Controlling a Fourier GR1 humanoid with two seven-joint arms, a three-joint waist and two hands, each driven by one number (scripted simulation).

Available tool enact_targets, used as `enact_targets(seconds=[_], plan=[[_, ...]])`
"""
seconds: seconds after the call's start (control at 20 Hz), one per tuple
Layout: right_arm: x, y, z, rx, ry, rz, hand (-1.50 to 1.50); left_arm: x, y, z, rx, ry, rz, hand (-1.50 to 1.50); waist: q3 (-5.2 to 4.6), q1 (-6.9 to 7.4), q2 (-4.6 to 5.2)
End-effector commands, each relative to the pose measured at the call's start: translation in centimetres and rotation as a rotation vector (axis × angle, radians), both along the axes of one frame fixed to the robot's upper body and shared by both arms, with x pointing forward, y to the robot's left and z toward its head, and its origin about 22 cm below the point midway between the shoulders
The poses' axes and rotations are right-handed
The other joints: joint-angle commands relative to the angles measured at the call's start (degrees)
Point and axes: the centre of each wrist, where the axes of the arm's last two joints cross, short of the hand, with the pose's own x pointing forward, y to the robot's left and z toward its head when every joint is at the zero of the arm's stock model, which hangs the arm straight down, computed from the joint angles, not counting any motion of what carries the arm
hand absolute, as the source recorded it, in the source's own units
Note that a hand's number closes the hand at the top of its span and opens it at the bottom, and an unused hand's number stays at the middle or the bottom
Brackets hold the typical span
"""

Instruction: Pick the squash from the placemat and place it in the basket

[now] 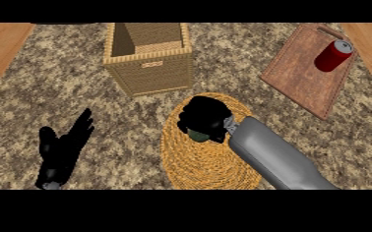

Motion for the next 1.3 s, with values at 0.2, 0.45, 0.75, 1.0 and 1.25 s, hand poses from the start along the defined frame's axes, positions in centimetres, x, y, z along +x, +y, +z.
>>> enact_targets(seconds=[0.2, 0.45, 0.75, 1.0, 1.25], plan=[[0.4, -0.7, -0.8, 0.007, -0.056, 0.030, 1.50, -1.5, -0.6, -2.1, 0.004, 0.141, 0.036, 0.00, -0.89, -0.13, 0.71], [-2.9, 5.6, -0.5, 0.055, -0.072, -0.186, 1.50, -1.6, 0.0, -2.4, -0.015, 0.150, 0.010, 0.00, -1.01, 0.57, 0.73], [-2.7, 4.8, 0.1, 0.085, -0.096, -0.612, 1.50, -1.0, 0.5, -1.1, 0.007, 0.109, -0.013, 0.00, -1.00, 2.50, 0.37], [-3.3, 4.0, 3.5, 0.498, -0.011, -0.846, 1.50, -0.3, -0.2, -0.9, -0.007, 0.092, -0.036, 0.00, -0.32, 4.13, 1.18], [-4.4, 5.5, 8.8, 0.881, -0.062, -0.931, 1.50, -0.3, -1.1, -1.2, -0.006, 0.118, -0.072, 0.00, -0.64, 6.56, 0.52]])
